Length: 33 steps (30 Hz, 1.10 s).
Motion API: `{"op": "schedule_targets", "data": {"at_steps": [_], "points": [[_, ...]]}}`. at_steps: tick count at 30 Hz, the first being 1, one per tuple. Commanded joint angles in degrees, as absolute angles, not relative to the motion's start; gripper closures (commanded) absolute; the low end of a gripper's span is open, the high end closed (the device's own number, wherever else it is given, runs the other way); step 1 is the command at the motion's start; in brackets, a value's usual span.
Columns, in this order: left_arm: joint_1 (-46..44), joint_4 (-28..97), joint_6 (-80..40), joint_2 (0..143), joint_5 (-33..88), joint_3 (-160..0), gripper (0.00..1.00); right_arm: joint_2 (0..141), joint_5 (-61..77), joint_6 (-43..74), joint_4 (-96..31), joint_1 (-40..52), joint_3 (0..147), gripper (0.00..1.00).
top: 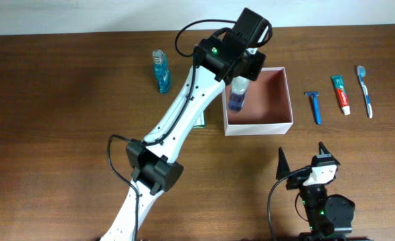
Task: Pack container
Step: 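Lift the soap bottle and lower it into the pink box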
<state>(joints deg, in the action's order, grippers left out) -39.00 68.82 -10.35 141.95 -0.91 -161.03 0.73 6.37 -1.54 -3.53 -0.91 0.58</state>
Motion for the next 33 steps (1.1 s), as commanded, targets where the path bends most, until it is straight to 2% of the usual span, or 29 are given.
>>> {"op": "schedule_targets", "data": {"at_steps": [1,15,33], "points": [[-39.33,66.15,-11.14,142.61,-1.28,-161.56,0.73,0.32,6.9,-1.52,-3.84,-0.38,0.32,0.01],[-39.07,61.14,-11.09,146.39,-2.85,-161.34,0.73,0.32,6.9,-1.5,-3.84,-0.38,0.32,0.01],[-35.44,61.1,-11.09,149.27,-2.83,-161.34,0.73,0.32,6.9,-1.52,-3.84,-0.38,0.32,0.01]]}}
